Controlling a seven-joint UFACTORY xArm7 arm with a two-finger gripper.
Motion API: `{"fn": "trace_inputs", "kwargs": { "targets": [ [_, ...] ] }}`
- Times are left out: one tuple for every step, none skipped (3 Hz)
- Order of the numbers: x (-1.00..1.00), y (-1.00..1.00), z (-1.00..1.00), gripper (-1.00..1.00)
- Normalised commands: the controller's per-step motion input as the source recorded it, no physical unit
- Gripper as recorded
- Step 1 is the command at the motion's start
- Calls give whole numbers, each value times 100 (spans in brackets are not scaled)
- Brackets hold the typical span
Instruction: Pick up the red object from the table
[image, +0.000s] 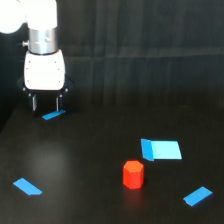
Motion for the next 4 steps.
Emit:
{"fn": "trace_inputs", "kwargs": {
  "targets": [
    [-32,8,-13,99],
    [-17,8,-19,100],
    [13,-28,-28,100],
    [43,-54,-20,100]
  ]
}}
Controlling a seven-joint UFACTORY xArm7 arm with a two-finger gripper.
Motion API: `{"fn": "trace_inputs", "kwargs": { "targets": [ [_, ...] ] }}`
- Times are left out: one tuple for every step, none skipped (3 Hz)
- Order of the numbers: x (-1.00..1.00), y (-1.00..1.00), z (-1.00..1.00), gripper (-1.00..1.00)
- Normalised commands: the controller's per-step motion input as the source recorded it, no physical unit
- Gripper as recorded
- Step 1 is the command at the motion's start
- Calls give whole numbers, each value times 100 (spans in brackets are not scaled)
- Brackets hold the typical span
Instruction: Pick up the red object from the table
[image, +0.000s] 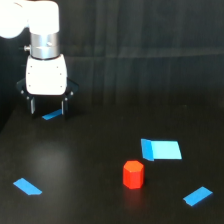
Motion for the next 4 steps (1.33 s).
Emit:
{"fn": "trace_inputs", "kwargs": {
  "targets": [
    [62,-69,-1,100],
    [86,-88,31,100],
    [90,-88,33,99],
    [89,-96,-20,99]
  ]
}}
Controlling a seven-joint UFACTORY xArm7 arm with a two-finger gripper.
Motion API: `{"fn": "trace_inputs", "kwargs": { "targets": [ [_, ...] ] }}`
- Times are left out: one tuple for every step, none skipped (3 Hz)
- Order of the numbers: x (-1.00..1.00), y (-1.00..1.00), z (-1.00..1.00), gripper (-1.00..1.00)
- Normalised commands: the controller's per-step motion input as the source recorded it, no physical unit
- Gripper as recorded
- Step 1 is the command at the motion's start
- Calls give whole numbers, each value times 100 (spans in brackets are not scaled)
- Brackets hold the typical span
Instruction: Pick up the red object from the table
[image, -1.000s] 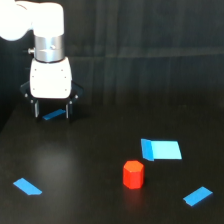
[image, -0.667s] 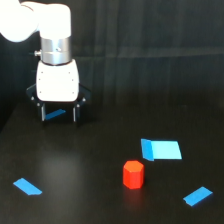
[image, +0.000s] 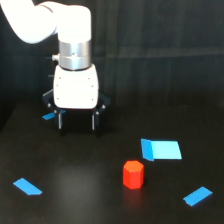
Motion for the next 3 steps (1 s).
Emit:
{"fn": "trace_inputs", "kwargs": {
  "targets": [
    [96,-82,-26,100],
    [83,-77,-18,100],
    [66,-83,-4,100]
  ]
}}
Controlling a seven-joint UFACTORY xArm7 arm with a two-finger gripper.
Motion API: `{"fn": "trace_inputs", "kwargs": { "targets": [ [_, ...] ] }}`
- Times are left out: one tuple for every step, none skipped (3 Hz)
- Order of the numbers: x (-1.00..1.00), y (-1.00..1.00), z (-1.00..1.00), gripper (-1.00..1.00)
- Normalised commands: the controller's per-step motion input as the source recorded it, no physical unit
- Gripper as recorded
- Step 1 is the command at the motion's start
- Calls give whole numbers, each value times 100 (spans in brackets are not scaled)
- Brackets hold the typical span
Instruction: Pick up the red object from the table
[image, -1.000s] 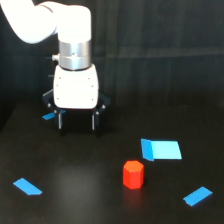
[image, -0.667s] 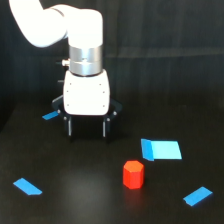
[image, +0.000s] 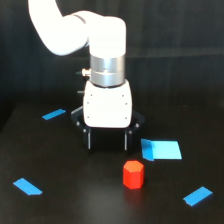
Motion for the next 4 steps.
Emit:
{"fn": "trace_inputs", "kwargs": {
  "targets": [
    [22,-89,-5,99],
    [7,-70,-4,100],
    [10,-62,-13,99],
    [30,-33,-31,100]
  ]
}}
